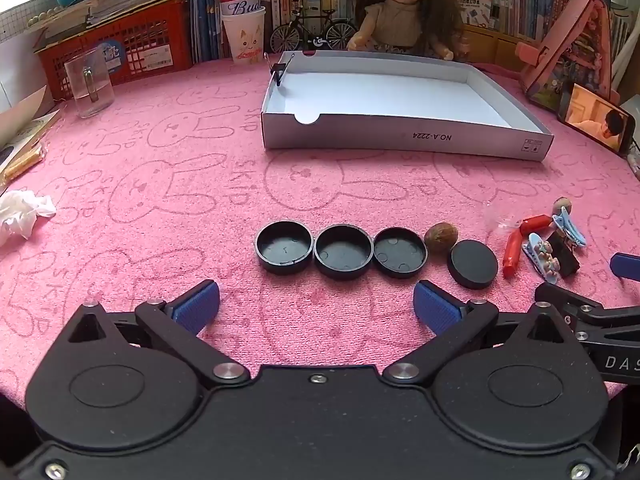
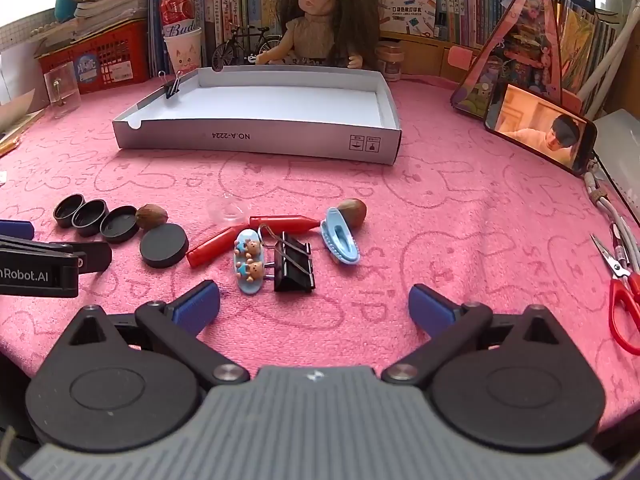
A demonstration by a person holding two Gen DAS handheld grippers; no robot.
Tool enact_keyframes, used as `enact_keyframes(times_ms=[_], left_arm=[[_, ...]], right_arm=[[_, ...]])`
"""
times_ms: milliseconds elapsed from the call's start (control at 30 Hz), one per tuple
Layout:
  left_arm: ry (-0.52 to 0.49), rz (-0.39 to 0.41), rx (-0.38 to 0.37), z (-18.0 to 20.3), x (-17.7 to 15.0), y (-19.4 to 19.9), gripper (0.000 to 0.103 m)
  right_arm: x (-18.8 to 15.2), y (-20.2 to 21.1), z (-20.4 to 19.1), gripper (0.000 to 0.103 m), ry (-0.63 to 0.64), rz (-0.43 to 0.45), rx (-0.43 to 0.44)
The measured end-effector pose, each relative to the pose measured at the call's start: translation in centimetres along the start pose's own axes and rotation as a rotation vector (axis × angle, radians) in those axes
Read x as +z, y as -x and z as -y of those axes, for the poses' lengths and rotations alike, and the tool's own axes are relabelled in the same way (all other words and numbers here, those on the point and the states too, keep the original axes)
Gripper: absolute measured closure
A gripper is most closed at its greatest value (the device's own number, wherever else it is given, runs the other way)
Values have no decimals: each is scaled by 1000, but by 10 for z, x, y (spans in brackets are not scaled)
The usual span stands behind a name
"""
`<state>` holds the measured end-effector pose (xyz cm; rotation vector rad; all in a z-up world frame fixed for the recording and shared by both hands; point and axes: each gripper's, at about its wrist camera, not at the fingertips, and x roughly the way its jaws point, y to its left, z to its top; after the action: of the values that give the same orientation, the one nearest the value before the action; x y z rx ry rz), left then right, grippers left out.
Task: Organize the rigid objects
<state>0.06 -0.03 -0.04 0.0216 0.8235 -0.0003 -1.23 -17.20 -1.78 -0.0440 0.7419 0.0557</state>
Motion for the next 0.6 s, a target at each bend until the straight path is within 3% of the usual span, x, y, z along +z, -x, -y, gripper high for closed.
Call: enact_keyframes(times_ms=[600], left_arm=[[8,-11,-7,-3,-2,-6,0]], right_arm=[[3,-2,3,0,-8,-10,-5]])
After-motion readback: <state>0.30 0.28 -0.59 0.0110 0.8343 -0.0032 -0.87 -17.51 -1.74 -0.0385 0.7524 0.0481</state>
